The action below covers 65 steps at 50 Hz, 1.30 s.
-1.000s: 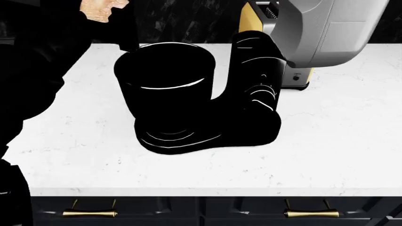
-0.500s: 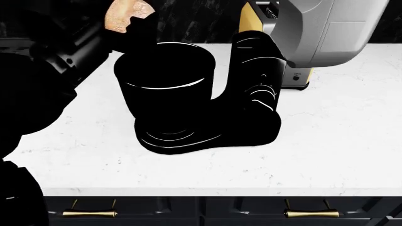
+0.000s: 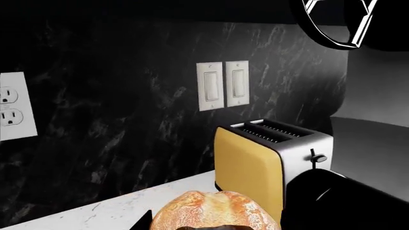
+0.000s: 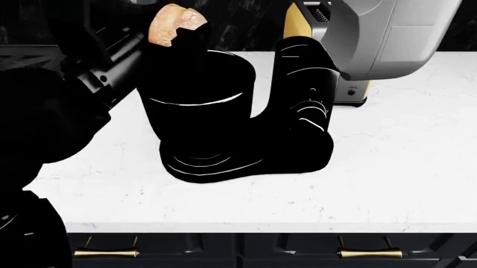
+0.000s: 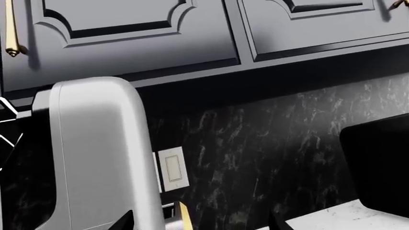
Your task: Place the bread in the stand mixer bowl.
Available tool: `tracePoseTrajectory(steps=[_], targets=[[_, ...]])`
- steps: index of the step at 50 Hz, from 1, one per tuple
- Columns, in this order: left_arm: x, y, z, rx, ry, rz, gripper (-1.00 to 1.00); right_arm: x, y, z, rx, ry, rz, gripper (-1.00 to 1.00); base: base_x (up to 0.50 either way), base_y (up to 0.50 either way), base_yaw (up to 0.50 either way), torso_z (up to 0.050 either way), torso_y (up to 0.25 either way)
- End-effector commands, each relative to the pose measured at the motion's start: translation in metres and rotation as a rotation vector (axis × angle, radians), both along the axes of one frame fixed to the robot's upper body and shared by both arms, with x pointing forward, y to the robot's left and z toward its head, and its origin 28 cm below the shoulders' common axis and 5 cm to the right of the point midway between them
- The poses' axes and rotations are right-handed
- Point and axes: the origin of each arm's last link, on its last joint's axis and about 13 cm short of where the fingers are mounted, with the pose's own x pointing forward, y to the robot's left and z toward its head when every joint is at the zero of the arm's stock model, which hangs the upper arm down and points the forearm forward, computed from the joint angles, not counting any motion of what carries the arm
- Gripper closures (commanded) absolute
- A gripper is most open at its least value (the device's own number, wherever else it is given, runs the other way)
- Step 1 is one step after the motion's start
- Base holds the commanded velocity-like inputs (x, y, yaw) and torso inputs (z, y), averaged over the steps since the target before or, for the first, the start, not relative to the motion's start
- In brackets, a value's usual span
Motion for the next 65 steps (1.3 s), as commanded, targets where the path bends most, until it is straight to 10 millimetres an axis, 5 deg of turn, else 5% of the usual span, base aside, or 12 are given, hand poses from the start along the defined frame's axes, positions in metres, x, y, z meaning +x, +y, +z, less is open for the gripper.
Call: tracePoseTrajectory(steps=[1,47,48,65], targets=[[0.005,-0.007,-0.008,-0.006,0.025,-0.025,1.0,0.001,0.0,-0.002,0.002,0.007,0.003,-1.0,0.0,0.0,0.0,0.0,0.0],[0.006,-0.002,-0.029,-0.017,0.084,-0.017,1.0,0.003,0.0,-0.006,0.007,0.015,0.006,-1.0,0.0,0.0,0.0,0.0,0.0],[0.005,-0.002,-0.027,-0.024,0.088,-0.031,-1.0,0.003,0.001,-0.006,0.003,0.015,0.009,-1.0,0.0,0.0,0.0,0.0,0.0],[0.005,-0.001,-0.027,-0.028,0.096,-0.023,-1.0,0.003,0.001,-0.006,0.004,0.016,0.011,-1.0,0.0,0.0,0.0,0.0,0.0]])
